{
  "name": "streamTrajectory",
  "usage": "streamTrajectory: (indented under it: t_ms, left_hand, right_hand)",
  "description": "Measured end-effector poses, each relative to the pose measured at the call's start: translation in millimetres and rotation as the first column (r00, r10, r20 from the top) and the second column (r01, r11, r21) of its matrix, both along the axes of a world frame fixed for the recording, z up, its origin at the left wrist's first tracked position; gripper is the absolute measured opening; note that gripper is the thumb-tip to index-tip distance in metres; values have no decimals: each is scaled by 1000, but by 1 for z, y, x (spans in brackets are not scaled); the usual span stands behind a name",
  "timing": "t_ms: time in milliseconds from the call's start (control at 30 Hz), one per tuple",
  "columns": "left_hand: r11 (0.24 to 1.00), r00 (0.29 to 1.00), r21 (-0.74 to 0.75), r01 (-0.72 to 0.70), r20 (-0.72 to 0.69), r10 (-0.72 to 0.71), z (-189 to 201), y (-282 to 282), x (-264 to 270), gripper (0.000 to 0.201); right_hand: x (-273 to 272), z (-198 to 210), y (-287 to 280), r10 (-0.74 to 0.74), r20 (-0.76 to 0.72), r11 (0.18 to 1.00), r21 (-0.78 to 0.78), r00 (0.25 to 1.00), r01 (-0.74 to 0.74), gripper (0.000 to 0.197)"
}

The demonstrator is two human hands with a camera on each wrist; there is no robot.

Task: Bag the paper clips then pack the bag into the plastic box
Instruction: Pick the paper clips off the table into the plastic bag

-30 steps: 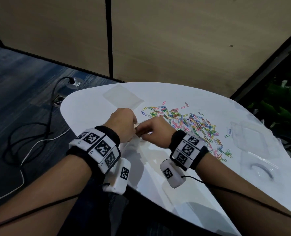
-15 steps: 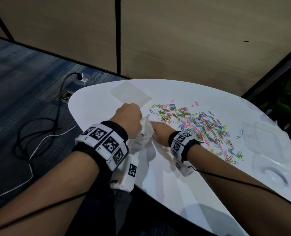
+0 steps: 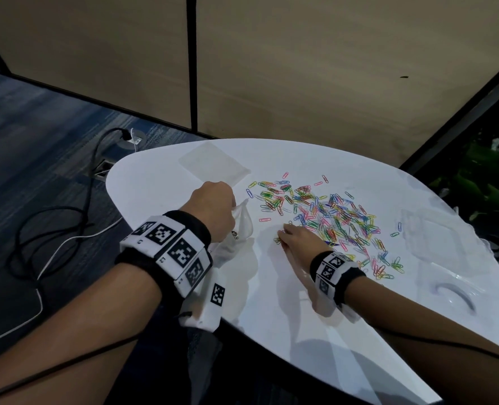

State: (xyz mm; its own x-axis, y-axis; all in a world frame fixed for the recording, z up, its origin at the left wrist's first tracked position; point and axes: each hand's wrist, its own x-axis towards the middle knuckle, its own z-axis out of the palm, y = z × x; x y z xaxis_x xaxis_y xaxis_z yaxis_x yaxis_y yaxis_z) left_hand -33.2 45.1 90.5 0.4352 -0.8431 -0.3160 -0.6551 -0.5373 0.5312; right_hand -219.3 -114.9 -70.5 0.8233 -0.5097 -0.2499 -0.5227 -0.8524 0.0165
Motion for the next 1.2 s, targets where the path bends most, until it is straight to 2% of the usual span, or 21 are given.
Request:
streamTrajectory:
  t_ms: [33, 133, 200, 267, 333, 400, 467, 500, 567, 633, 700, 767, 833, 933, 1000, 1133, 1200]
  left_hand:
    - [1000, 1000, 4, 3, -1, -3, 0, -1, -1, 33]
    - [1000, 1000, 13, 12, -7, -12, 0, -2, -2, 36]
    - [1000, 1000, 14, 12, -6, -12, 0, -1, -1, 37]
    - [1000, 1000, 9, 6, -5, -6, 0, 0, -1, 37]
    - [1000, 1000, 5, 3, -11, -3, 0, 0, -1, 38]
    - [1000, 1000, 5, 6, -16, -6, 0, -2, -2, 36]
    - [1000, 1000, 7, 11, -11, -11, 1, -2, -4, 33]
    - [1000, 1000, 10, 16, -7, -16, 1, -3, -5, 31]
    - [1000, 1000, 13, 20, -3, -20, 2, -3, -7, 26]
    - [1000, 1000, 8, 10, -11, -10, 2, -3, -8, 28]
    - [1000, 1000, -8, -9, -24, 9, 2, -3, -8, 29]
    - [1000, 999, -22, -22, -29, 21, 2, -3, -9, 28]
    - [1000, 999, -24, -19, -29, 19, 2, -3, -9, 25]
    - [1000, 999, -24, -11, -48, 9, 1, -4, -10, 24]
    - [1000, 998, -26, -4, -66, 2, 1, -4, -11, 24]
    - [999, 997, -35, 14, -69, -17, 0, -3, -12, 28]
    - [999, 998, -41, 11, -68, -14, 0, -2, -11, 29]
  right_hand:
    - [2, 5, 0, -1, 8, 1000, -16, 1000, 1, 25]
    - [4, 17, -3, -76, 8, 997, -22, 997, 76, 24]
    - [3, 25, -9, -227, 84, 972, 71, 970, 222, 25]
    - [1, 37, -16, -451, 164, 881, 242, 878, 407, 18]
    - [-2, 51, -28, -663, 200, 716, 450, 722, 533, 12]
    - [-3, 69, -33, -826, 156, 472, 716, 541, 514, 15]
    - [3, 91, -28, -926, 96, 213, 932, 365, 294, 19]
    - [8, 104, -22, -946, 58, 115, 980, 319, 163, 20]
    - [21, 126, -5, -951, -47, -62, 997, 304, -39, 18]
    - [34, 139, 13, -935, -158, -216, 963, 317, -159, 12]
    - [44, 143, 31, -915, -208, -288, 936, 346, -200, 10]
    - [52, 140, 50, -891, -187, -278, 945, 414, -170, 10]
    - [58, 132, 64, -878, -109, -186, 975, 465, -122, 12]
    - [62, 123, 73, -867, 60, 57, 998, 494, -21, 20]
    - [61, 122, 75, -802, 178, 259, 964, 570, 64, 17]
    - [61, 122, 75, -593, 342, 636, 754, 729, 164, 17]
    - [64, 123, 76, -490, 378, 749, 643, 785, 158, 20]
